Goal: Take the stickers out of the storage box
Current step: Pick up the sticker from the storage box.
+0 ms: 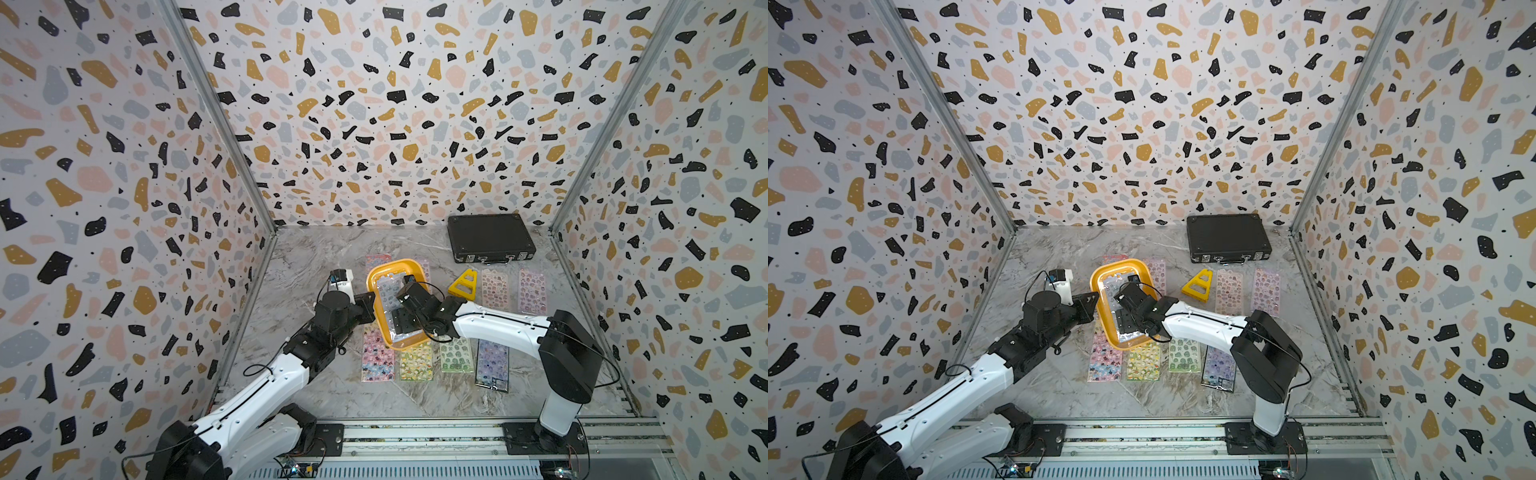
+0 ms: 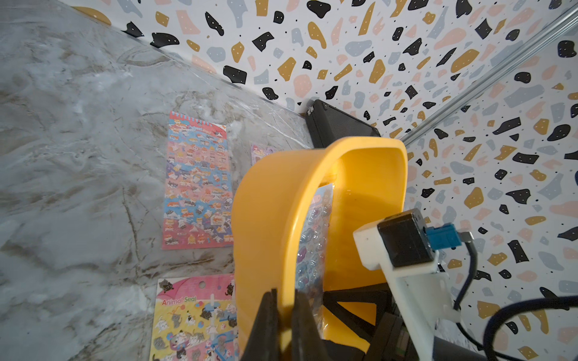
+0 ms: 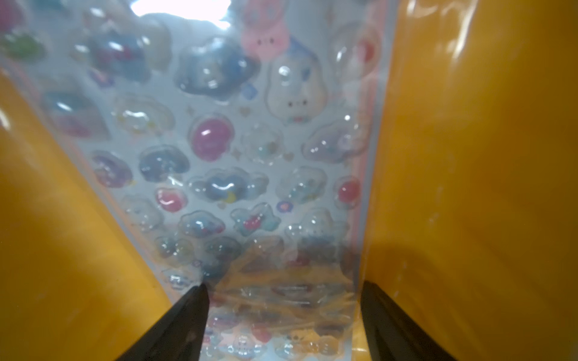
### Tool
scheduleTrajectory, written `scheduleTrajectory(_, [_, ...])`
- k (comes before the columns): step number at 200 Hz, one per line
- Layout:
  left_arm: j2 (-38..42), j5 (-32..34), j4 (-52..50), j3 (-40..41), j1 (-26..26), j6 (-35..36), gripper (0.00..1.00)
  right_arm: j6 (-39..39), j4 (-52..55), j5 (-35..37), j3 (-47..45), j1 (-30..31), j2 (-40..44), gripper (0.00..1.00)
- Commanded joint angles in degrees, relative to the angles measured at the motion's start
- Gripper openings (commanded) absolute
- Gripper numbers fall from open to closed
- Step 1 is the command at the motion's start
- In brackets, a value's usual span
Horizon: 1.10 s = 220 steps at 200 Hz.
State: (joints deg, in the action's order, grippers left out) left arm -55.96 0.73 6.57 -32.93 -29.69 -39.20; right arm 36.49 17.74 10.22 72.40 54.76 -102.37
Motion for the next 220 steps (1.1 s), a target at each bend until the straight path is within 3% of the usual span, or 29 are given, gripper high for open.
scheduleTrajectory(1, [2.2, -3.3, 8.1, -0.1, -0.4, -0.4, 0.0, 1.7, -0.3, -0.7, 0.2, -2.2, -0.3, 0.83])
scheduleTrajectory(34, [2.6, -2.9, 7.7, -0.1, -0.4, -0.4, 0.0, -0.1, -5.7, -8.6, -2.8, -3.4, 2.3, 0.81])
scheduleTrajectory(80, [2.0, -2.4, 7.0, -0.5, -0.4, -0.5, 0.0, -0.4, -13.7, -27.2, -10.5, -7.2, 9.8, 0.68])
scheduleTrajectory(106, [1.8, -2.3, 6.7, -0.6, -0.4, -0.5, 0.0, 3.2, -19.5, -36.5, -14.8, -9.4, 12.6, 0.63])
scheduleTrajectory(134, [1.8, -2.1, 6.4, -0.6, -0.3, -0.6, 0.0, 7.2, -22.8, -41.7, -17.1, -10.5, 12.5, 0.58])
scheduleTrajectory(170, [1.8, -1.3, 5.9, -0.7, -0.4, -0.4, 0.0, 9.2, -22.9, -42.1, -18.8, -10.9, 13.4, 0.58])
scheduleTrajectory(220, [1.7, -2.0, 6.6, -0.6, -0.3, -1.2, 0.0, 6.3, -17.6, -33.9, -20.4, -10.9, 15.6, 0.71])
